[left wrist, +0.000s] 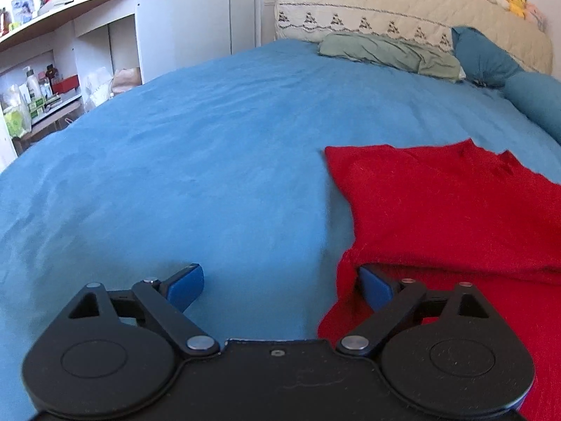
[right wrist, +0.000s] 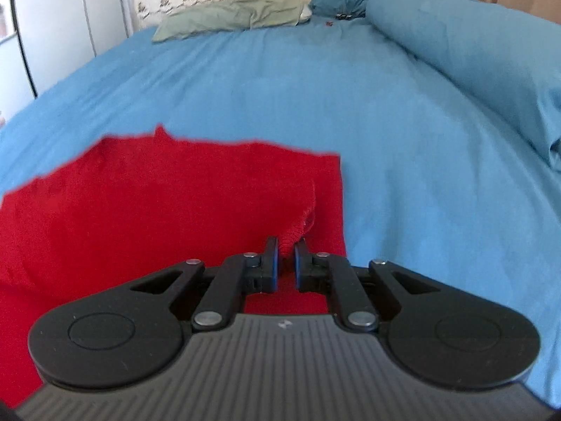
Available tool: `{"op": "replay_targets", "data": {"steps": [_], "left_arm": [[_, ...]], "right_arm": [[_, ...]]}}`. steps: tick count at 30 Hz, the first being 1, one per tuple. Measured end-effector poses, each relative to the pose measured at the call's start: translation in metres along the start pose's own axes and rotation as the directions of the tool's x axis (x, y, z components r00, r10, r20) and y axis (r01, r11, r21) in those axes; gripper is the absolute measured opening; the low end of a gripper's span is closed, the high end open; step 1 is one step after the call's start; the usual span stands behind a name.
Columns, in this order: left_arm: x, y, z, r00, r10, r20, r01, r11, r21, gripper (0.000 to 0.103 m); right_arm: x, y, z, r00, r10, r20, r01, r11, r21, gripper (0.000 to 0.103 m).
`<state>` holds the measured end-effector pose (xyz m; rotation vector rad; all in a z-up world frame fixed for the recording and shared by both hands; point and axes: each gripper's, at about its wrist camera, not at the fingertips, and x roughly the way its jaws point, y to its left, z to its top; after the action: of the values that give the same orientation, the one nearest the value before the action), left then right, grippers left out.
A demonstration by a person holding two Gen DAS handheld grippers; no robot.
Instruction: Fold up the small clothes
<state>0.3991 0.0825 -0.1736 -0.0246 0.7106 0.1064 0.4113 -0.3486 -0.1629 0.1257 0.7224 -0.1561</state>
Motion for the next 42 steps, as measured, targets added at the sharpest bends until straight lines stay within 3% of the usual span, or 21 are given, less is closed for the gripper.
{"op": "replay_targets", "data": {"steps": [2, 3, 4, 7, 10, 13, 15, 19, 26, 29, 33, 38, 42], "left_arm": [[-0.014, -0.002, 0.002, 0.999, -0.006, 0.033, 0.005, 1.000, 0.027, 0.095], [-0.022, -0.006, 0.005, 0.996, -0.037, 0.076, 0.033, 0.999, 0.041, 0.097], [-0.030, -0.010, 0.008, 0.990, -0.075, 0.117, 0.068, 0.996, 0.059, 0.100], [-0.039, -0.031, 0.019, 0.963, -0.210, 0.172, 0.191, 0.975, 0.117, 0.103], [-0.028, -0.052, 0.021, 0.937, -0.327, 0.125, 0.309, 0.940, 0.143, 0.103], [-0.011, -0.065, 0.017, 0.927, -0.370, 0.059, 0.357, 0.921, 0.157, 0.103], [0.004, -0.066, 0.010, 0.939, -0.345, 0.005, 0.341, 0.929, 0.142, 0.103], [0.013, -0.054, 0.005, 0.929, -0.371, -0.006, 0.371, 0.926, 0.071, 0.103], [-0.003, -0.069, 0.009, 0.954, -0.300, -0.018, 0.300, 0.943, 0.146, 0.103], [-0.031, -0.060, 0.019, 0.961, -0.271, 0.047, 0.260, 0.951, 0.167, 0.103], [-0.079, -0.038, 0.049, 0.958, -0.258, 0.123, 0.240, 0.960, 0.141, 0.103], [-0.157, -0.012, 0.074, 0.952, -0.245, 0.186, 0.226, 0.967, 0.117, 0.103], [-0.222, 0.006, 0.074, 0.949, -0.222, 0.222, 0.204, 0.974, 0.102, 0.103]], "right_arm": [[-0.007, -0.002, -0.005, 0.999, -0.023, 0.029, 0.023, 1.000, -0.002, 0.050], [-0.013, -0.003, -0.007, 0.998, -0.043, 0.048, 0.044, 0.999, -0.008, 0.081], [-0.022, -0.003, -0.009, 0.995, -0.046, 0.093, 0.048, 0.999, -0.016, 0.103], [-0.039, 0.004, -0.010, 0.987, 0.024, 0.158, -0.011, 0.996, -0.085, 0.103], [-0.030, 0.013, -0.012, 0.987, 0.097, 0.125, -0.084, 0.991, -0.102, 0.103], [-0.016, 0.018, -0.019, 0.988, 0.127, 0.089, -0.119, 0.988, -0.093, 0.103], [-0.007, 0.015, -0.023, 0.990, 0.124, 0.067, -0.119, 0.991, -0.068, 0.103], [-0.002, -0.007, -0.032, 0.990, 0.132, 0.052, -0.133, 0.991, 0.020, 0.103], [-0.016, -0.009, -0.021, 0.987, 0.149, 0.052, -0.151, 0.988, 0.035, 0.103], [-0.042, -0.017, -0.011, 0.982, 0.167, 0.088, -0.173, 0.982, 0.071, 0.103], [-0.091, -0.025, 0.003, 0.976, 0.168, 0.141, -0.176, 0.983, 0.052, 0.103], [-0.171, -0.032, 0.017, 0.962, 0.185, 0.199, -0.194, 0.981, 0.026, 0.103], [-0.238, -0.036, 0.017, 0.951, 0.205, 0.232, -0.208, 0.978, -0.012, 0.103]]}}
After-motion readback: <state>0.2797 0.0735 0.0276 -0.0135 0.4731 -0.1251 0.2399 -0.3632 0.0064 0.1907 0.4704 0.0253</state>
